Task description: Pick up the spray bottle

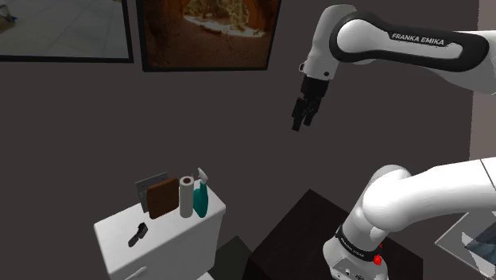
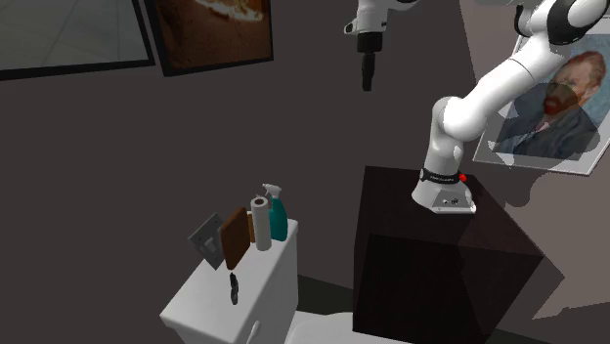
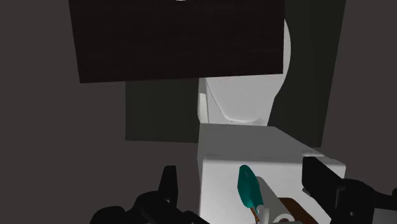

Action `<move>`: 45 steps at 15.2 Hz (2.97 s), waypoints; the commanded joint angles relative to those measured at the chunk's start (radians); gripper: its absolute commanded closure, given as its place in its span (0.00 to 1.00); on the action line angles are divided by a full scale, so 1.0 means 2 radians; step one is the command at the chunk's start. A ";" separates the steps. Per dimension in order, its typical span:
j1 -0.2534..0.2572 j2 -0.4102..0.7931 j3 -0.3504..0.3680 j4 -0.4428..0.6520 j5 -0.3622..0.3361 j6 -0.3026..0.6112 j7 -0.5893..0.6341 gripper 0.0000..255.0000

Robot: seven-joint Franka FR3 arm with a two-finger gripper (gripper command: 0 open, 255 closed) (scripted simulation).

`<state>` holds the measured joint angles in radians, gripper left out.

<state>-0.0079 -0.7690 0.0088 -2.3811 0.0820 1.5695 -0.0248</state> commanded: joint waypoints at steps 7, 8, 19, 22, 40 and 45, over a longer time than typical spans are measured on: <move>0.008 0.070 0.029 -0.027 0.017 0.104 0.025 0.00; 0.009 0.084 0.034 -0.029 0.019 0.121 0.029 0.00; 0.017 0.270 0.081 -0.001 0.020 0.292 0.081 0.00; 0.019 0.328 0.091 0.022 0.010 0.329 0.098 0.00; 0.054 0.608 0.088 0.187 -0.069 0.450 0.186 0.00; 0.056 0.621 0.086 0.186 -0.072 0.463 0.188 0.00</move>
<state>0.1027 0.4706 0.1804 -2.0093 -0.0618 2.4949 0.3506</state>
